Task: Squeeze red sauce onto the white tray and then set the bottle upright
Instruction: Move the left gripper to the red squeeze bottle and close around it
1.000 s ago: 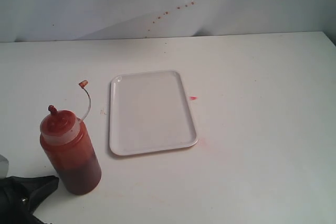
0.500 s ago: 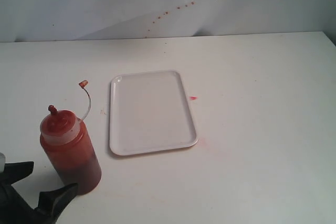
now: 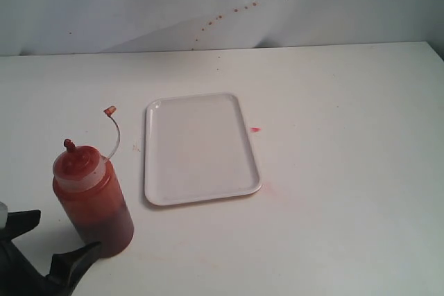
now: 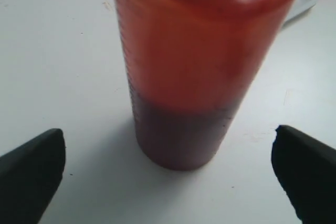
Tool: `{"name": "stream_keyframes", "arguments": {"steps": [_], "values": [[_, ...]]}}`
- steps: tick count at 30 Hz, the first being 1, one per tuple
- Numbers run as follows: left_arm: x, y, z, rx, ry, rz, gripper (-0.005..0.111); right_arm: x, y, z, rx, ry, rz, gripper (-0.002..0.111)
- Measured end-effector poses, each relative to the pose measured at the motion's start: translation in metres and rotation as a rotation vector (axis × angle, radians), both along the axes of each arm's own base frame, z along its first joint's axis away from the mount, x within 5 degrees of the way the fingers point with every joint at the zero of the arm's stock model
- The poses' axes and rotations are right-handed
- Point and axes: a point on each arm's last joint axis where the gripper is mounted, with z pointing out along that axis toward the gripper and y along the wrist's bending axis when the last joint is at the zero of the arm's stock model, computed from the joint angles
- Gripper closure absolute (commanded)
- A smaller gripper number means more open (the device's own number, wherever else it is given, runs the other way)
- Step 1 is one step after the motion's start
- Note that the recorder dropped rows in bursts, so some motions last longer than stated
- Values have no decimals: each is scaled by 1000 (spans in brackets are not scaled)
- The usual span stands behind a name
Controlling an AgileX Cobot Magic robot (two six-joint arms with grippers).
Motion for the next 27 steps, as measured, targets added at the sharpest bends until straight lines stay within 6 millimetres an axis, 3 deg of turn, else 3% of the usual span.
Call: {"name": "stream_keyframes", "arguments": {"steps": [9, 20, 27], "values": [[3, -1, -17, 61, 112, -26, 2, 0, 0, 0, 0, 0, 0, 108], [37, -12, -42, 159, 216, -132, 2, 0, 0, 0, 0, 0, 0, 108], [48, -19, -43, 141, 148, -179, 2, 0, 0, 0, 0, 0, 0, 108]]}}
